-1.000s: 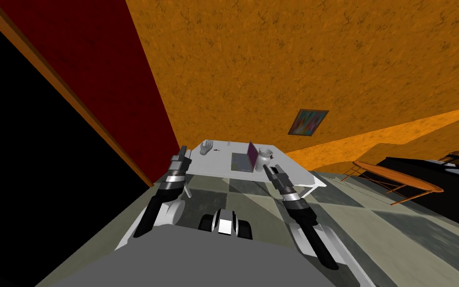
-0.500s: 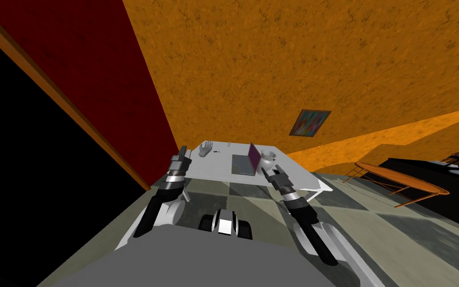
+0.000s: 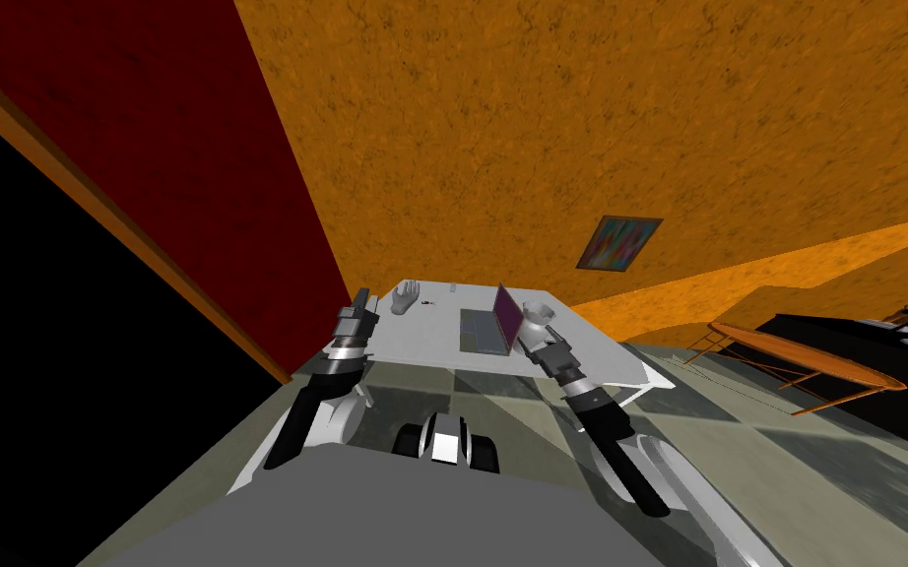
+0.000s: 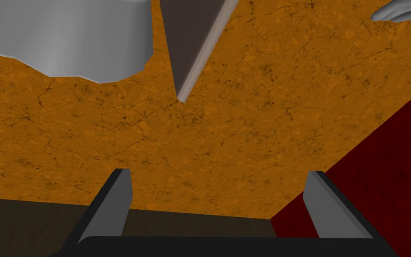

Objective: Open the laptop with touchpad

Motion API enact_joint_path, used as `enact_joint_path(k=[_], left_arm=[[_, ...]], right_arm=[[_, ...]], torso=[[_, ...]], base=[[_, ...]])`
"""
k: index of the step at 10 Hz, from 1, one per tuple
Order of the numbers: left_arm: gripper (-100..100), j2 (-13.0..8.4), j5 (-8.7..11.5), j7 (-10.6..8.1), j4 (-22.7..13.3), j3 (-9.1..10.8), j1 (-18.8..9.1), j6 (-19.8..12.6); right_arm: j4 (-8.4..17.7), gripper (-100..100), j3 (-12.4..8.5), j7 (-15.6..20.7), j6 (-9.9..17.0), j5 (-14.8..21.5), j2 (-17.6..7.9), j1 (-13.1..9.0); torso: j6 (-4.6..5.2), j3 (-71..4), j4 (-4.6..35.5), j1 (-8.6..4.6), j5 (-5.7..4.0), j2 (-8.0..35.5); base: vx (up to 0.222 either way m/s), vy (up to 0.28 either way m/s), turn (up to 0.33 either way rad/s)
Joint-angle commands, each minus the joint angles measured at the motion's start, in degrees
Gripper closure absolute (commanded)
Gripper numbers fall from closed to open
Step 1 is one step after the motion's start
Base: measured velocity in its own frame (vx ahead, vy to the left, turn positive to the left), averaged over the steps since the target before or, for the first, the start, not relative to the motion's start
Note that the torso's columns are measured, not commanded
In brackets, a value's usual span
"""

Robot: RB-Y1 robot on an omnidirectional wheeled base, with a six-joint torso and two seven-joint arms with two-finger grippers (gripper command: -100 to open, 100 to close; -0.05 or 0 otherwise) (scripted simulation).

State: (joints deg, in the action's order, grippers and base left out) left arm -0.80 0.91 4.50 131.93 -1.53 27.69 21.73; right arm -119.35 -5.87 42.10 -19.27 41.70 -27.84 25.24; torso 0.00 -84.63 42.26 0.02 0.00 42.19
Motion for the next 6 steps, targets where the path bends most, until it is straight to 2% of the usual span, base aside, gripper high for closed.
enact_joint_path(k=[1,6], left_arm=[[0,0.0,0.0,0.00,0.0,0.00,0.0,0.0],[0,0.0,0.0,0.00,0.0,0.00,0.0,0.0]], right_arm=[[1.0,-100,-0.2,3.2,0.2,3.1,-1.4,-0.4],[2.8,-100,-0.9,9.7,0.7,9.8,-5.2,-1.1]], torso=[[0.01,0.1,0.0,-0.03,-0.01,0.1],[0.00,0.0,0.0,-0.02,0.00,0.1]], base=[[0.058,0.021,-0.006],[0.079,0.027,-0.009]])
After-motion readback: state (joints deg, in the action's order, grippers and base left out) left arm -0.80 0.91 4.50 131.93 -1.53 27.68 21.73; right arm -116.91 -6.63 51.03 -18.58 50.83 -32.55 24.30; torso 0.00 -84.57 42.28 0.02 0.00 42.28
